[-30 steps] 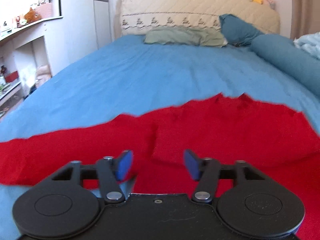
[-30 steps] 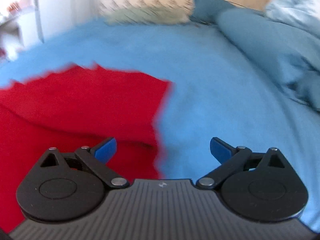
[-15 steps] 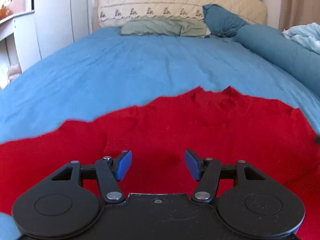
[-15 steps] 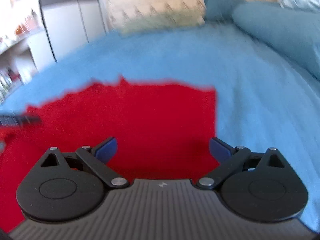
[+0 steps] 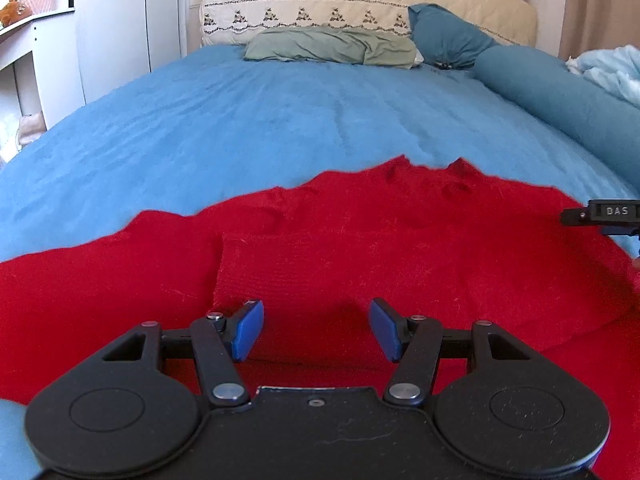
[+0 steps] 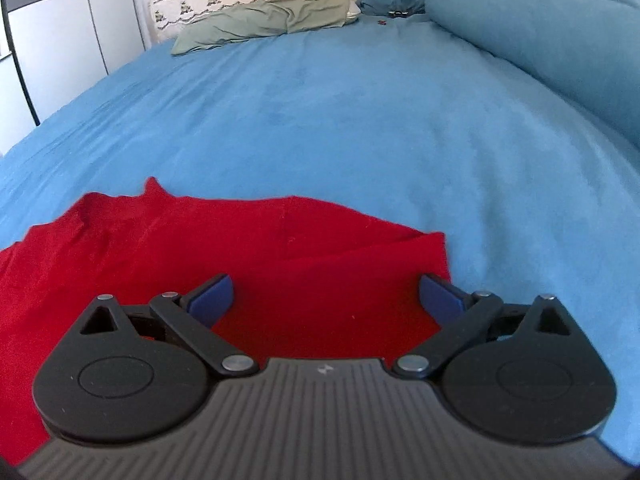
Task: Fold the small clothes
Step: 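Grasp the other sleeve with the left tool, fold it across the body, release, then grasp the sweater's side edge with the left tool and fold it inward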
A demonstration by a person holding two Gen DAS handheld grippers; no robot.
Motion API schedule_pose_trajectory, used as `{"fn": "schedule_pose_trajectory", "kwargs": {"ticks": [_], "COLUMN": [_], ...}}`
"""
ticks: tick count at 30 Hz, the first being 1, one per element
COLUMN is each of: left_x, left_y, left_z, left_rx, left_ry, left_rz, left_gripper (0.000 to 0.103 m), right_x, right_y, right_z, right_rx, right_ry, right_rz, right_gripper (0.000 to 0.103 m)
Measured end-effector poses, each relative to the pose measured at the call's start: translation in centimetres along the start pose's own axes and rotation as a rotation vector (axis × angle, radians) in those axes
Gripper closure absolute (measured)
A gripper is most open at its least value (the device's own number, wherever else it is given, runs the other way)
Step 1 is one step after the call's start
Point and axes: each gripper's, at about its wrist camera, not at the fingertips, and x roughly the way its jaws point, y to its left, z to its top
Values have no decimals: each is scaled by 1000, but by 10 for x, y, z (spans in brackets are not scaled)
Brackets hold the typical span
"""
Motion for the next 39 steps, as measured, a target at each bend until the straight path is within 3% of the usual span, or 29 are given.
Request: {"fn": "schedule_pose_trajectory", "kwargs": {"ticks": [4, 7, 10, 16, 22, 27, 28, 32, 35, 39], "left_x": [-45, -84, -124, -187, -208, -195, -189, -165, -151, -142], "left_y": [5, 15, 35, 99, 189, 256, 268, 305, 331, 344], "left_z": [11, 22, 29, 20, -10, -48, -56, -85, -104, -105], "left_rx": [-24, -59, -116, -224, -389, -537, -571, -693, -788, -813], "left_ry": [-54, -90, -112, -165, -173, -163, -161, -135, -122, -152], "left_rz": [-5, -11, -23, 34, 145, 209, 213, 206, 206, 230], "left_gripper": [37, 27, 0, 0, 0, 8, 12, 45, 53, 65], "right_x": [-59, -112, -165, -230, -240, -220, -215, -193, -185, -178], "right_y": [11, 31, 49, 106, 170, 222, 232, 260, 273, 281], "right_z": [9, 20, 22, 2, -34, -62, -68, -85, -93, -94], "right_rx": [-52, -118, -105, -127, -127, -154, -155, -147, -168, -212], "right_ry": [-96, -98, -86, -77, -16, 9, 18, 69, 85, 67], "right_rz": [46, 29, 67, 116, 204, 264, 275, 292, 299, 298], "right_gripper": [0, 0, 0, 0, 0, 0, 0, 0, 0, 0]}}
